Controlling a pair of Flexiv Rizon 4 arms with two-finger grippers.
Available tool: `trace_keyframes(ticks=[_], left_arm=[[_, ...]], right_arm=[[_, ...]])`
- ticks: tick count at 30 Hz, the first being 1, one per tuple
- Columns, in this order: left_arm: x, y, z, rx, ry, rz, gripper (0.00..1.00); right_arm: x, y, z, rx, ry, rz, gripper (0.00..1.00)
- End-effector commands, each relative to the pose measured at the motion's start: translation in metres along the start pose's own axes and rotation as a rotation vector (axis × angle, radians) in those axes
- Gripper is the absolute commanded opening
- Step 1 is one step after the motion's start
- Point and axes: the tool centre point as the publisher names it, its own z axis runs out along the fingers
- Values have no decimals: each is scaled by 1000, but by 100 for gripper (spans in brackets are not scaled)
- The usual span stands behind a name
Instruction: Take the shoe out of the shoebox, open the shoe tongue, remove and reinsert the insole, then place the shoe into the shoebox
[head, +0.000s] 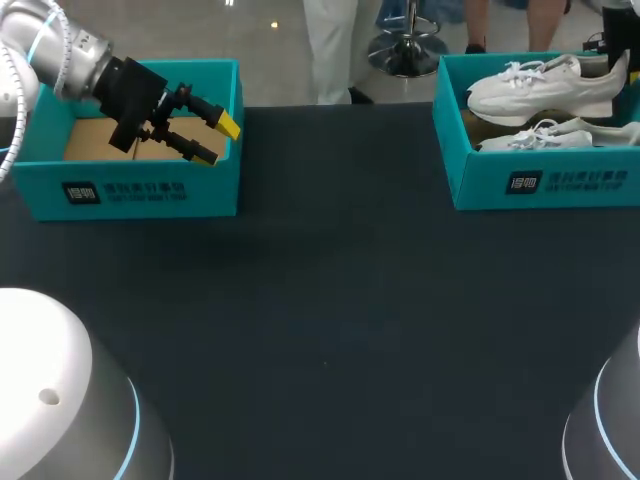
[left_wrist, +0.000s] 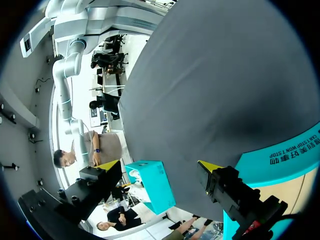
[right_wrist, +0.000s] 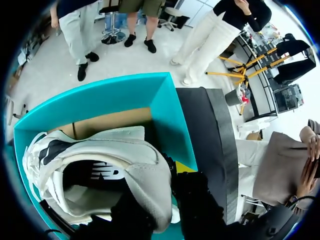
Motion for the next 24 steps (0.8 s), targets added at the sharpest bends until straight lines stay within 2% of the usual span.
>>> trace_keyframes(ticks=[1,14,24], left_arm=[[0,0,0,0,3,1,100],[0,0,0,0,3,1,100],[0,0,0,0,3,1,100]], right_arm=[[0,15,13,16,1,-7,0],[-3,26,37,31,4,-3,0],[2,24,51,31,-12,-17,0]])
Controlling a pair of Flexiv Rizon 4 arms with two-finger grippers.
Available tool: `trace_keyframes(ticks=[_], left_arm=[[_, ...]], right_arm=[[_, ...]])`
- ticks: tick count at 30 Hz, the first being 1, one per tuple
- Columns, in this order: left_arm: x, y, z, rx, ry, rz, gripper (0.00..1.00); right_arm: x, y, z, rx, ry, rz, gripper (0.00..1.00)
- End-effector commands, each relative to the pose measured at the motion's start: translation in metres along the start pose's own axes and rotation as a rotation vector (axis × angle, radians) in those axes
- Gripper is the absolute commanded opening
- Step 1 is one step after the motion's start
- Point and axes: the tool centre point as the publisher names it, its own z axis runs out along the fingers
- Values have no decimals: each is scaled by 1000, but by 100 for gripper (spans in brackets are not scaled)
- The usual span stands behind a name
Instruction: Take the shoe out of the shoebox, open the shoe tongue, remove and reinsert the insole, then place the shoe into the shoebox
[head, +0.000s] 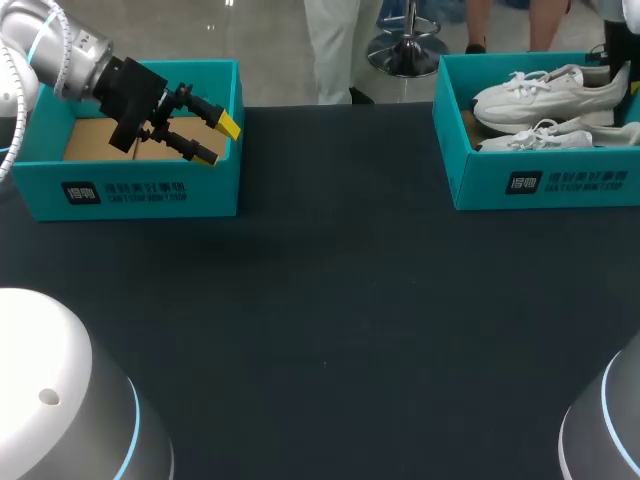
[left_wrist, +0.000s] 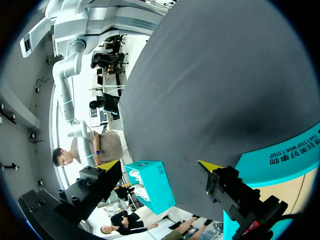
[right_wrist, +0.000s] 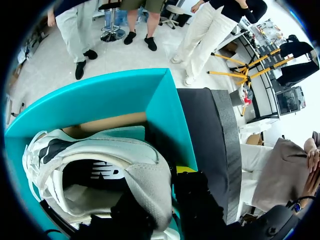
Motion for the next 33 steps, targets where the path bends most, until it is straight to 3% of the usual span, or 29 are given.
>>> trace_keyframes(ticks=[1,14,23,24,26,27,28,33], left_arm=[[0,0,0,0,3,1,100],[0,0,0,0,3,1,100],[0,0,0,0,3,1,100],[0,0,0,0,3,1,100],[0,0,0,0,3,1,100],[0,0,0,0,3,1,100],[0,0,0,0,3,1,100],[0,0,0,0,3,1,100]], right_arm=[[4,6,9,20,-7,2,0],[6,0,31,44,-16,35,0],[8,-4,30,48,-14,48,0],[8,-4,29,48,-12,48,5],[7,-5,24,44,-8,51,57],[7,-5,22,43,-7,52,95],[7,-5,20,39,-5,54,100],[5,-6,5,17,-1,60,100]])
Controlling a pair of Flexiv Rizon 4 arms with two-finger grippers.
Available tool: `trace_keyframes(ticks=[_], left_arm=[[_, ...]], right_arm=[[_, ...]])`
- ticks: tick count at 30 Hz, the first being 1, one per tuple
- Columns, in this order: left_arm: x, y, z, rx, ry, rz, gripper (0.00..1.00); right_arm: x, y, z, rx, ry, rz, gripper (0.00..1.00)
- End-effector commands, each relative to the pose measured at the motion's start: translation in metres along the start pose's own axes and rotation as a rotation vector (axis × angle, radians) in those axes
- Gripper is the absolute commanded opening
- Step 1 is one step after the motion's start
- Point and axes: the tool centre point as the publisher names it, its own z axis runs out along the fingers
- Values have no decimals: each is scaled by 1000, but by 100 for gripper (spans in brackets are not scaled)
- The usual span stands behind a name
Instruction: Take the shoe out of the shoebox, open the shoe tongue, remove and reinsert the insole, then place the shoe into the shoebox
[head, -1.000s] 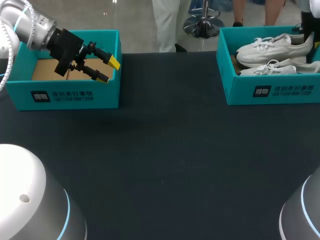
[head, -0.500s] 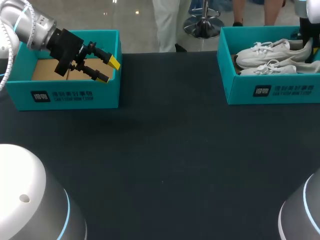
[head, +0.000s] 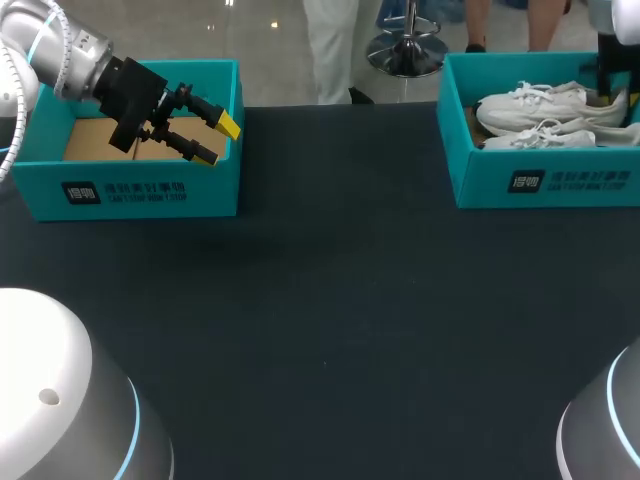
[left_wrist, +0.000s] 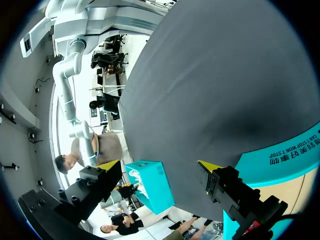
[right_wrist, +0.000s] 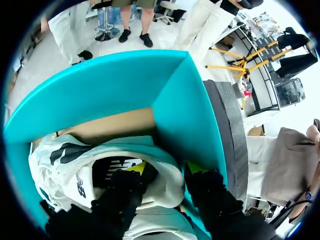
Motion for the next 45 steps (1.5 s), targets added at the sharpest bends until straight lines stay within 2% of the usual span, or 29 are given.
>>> trace_keyframes(ticks=[1,8,12,20,26,30,31,35,36,40,44,45], left_arm=[[0,0,0,0,3,1,100],[0,0,0,0,3,1,100],[0,0,0,0,3,1,100],[0,0,0,0,3,1,100],[0,0,0,0,3,1,100],[-14,14,-3,-99,21,-187,100],[-18,14,-4,-124,16,-180,100],[-30,16,-6,-213,99,-359,100],[-31,17,-6,-264,104,-367,100],[-31,24,-8,-379,163,-587,100],[-25,35,-13,-506,153,-771,100],[-24,38,-16,-550,96,-779,100]], right_arm=[[-5,-3,-17,-13,7,4,100],[-3,-13,-57,-57,60,6,100],[2,-26,-79,-72,91,-5,100],[22,-63,-116,-100,145,-70,100],[27,-96,-137,-103,158,-74,100],[31,-112,-145,-104,154,-77,100],[32,-116,-147,-103,153,-77,100],[34,-126,-151,-101,151,-77,100],[35,-128,-151,-101,153,-78,100],[38,-133,-149,-97,164,-98,100],[39,-133,-149,-107,146,-91,100],[39,-133,-149,-107,146,-91,100]])
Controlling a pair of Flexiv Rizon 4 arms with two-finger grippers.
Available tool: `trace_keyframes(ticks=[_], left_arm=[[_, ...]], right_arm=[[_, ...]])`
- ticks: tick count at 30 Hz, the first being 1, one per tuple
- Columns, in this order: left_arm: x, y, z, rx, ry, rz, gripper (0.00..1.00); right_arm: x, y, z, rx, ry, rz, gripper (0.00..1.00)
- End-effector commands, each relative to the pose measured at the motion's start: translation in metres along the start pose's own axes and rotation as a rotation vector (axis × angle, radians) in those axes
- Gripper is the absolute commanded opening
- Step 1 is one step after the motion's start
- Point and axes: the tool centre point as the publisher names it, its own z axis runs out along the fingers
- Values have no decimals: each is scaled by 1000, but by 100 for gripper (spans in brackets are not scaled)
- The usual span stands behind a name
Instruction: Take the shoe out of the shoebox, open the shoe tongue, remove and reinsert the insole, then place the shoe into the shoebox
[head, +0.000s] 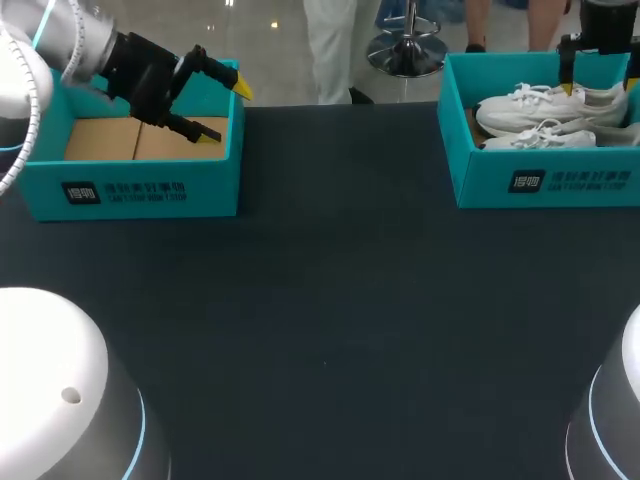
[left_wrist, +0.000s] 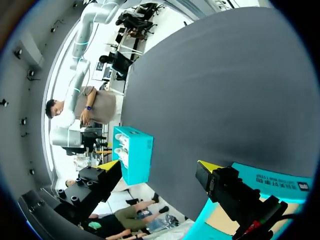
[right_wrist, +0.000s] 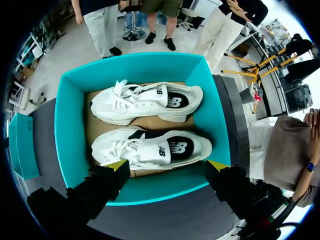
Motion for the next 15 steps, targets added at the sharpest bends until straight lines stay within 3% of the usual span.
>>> trace_keyframes(ticks=[1,13,14,15], left_arm=[[-2,0,-3,-287,-20,-339,100],[-2,0,-3,-287,-20,-339,100],[-6,3,-2,-371,-20,-412,100],[-7,4,-4,-378,-33,-452,100]], right_arm=[[1,-6,-1,-65,-2,2,100],[1,-6,-1,-65,-2,2,100],[2,-8,-2,-56,9,6,100],[3,-11,-4,-30,28,4,100]])
